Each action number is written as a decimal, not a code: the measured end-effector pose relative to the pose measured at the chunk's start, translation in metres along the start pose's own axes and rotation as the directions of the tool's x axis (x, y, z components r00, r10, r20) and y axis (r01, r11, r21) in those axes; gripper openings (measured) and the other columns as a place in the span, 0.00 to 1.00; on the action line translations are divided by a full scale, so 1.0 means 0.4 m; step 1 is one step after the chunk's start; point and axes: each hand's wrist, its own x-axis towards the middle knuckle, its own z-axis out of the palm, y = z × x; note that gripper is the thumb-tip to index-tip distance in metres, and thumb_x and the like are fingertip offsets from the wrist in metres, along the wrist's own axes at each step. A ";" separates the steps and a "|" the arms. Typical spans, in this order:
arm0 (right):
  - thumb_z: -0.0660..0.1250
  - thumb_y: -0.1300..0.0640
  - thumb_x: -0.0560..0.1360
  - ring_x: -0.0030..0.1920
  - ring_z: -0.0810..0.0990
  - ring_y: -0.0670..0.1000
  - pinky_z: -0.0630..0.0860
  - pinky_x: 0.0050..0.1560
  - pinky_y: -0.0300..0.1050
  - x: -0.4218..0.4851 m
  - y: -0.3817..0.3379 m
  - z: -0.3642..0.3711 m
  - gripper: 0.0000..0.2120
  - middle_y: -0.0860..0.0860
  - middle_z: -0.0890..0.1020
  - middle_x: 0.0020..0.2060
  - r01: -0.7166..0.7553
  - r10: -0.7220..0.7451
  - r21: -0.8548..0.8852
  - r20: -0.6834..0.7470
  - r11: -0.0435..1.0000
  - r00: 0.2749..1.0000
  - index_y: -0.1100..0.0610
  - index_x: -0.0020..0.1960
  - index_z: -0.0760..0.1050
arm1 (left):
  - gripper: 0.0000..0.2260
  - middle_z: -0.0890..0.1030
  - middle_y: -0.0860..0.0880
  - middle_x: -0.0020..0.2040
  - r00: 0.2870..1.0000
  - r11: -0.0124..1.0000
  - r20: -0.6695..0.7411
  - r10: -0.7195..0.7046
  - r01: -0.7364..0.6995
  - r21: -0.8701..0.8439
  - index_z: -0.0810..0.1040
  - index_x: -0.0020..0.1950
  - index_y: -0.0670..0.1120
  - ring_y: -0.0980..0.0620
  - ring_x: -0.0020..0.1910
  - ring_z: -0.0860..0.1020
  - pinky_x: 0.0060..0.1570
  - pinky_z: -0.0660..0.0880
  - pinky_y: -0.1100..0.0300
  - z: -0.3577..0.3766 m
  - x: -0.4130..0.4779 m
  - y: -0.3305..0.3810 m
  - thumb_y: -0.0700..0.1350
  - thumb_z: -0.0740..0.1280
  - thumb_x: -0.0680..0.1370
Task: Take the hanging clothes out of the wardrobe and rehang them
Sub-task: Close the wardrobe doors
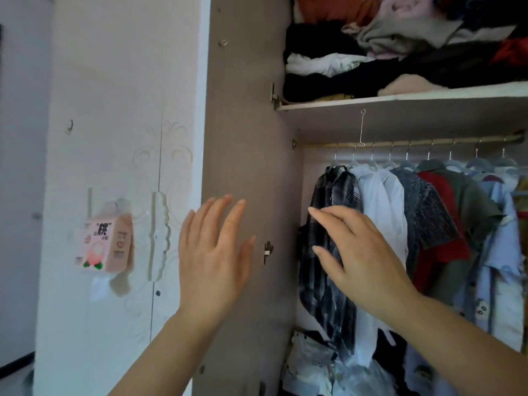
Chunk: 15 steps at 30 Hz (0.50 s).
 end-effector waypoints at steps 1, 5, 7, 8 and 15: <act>0.66 0.55 0.74 0.61 0.69 0.49 0.66 0.61 0.42 0.017 -0.021 -0.001 0.24 0.51 0.73 0.60 0.009 -0.009 -0.009 -0.021 1.000 1.000 0.55 0.70 0.67 | 0.22 0.71 0.40 0.66 0.997 0.997 -0.014 -0.076 0.076 -0.003 0.69 0.67 0.41 0.42 0.66 0.66 0.66 0.64 0.44 -0.008 0.002 -0.025 0.49 0.61 0.76; 0.61 0.53 0.74 0.61 0.69 0.49 0.65 0.62 0.41 0.086 -0.125 0.017 0.23 0.51 0.73 0.60 0.015 -0.018 -0.035 -0.086 0.999 0.996 0.55 0.69 0.68 | 0.33 0.61 0.37 0.73 0.954 0.959 0.137 -0.266 0.276 -0.059 0.57 0.74 0.39 0.41 0.72 0.59 0.69 0.57 0.44 0.007 0.009 -0.115 0.59 0.55 0.76; 0.58 0.51 0.75 0.61 0.69 0.49 0.66 0.62 0.43 0.125 -0.180 0.034 0.23 0.51 0.73 0.61 0.027 -0.032 -0.052 -0.109 0.998 0.993 0.55 0.69 0.67 | 0.39 0.55 0.40 0.75 0.932 0.955 0.270 -0.242 0.279 -0.104 0.50 0.76 0.40 0.45 0.75 0.53 0.72 0.54 0.45 0.028 0.006 -0.149 0.65 0.50 0.74; 0.57 0.51 0.75 0.62 0.70 0.50 0.67 0.63 0.45 0.145 -0.205 0.044 0.23 0.51 0.73 0.61 0.040 -0.049 -0.071 -0.124 0.997 0.991 0.54 0.69 0.67 | 0.41 0.51 0.43 0.76 0.925 0.951 0.317 -0.209 0.268 -0.152 0.45 0.76 0.42 0.49 0.75 0.49 0.73 0.52 0.48 0.036 0.000 -0.162 0.68 0.49 0.73; 0.57 0.54 0.74 0.59 0.74 0.56 0.72 0.59 0.52 0.284 -0.330 0.088 0.22 0.55 0.76 0.59 0.094 -0.144 -0.207 -0.245 0.974 0.959 0.57 0.66 0.71 | 0.39 0.40 0.50 0.75 0.938 0.887 0.337 -0.084 0.224 -0.403 0.36 0.73 0.49 0.61 0.72 0.36 0.69 0.40 0.65 0.051 -0.019 -0.187 0.73 0.41 0.72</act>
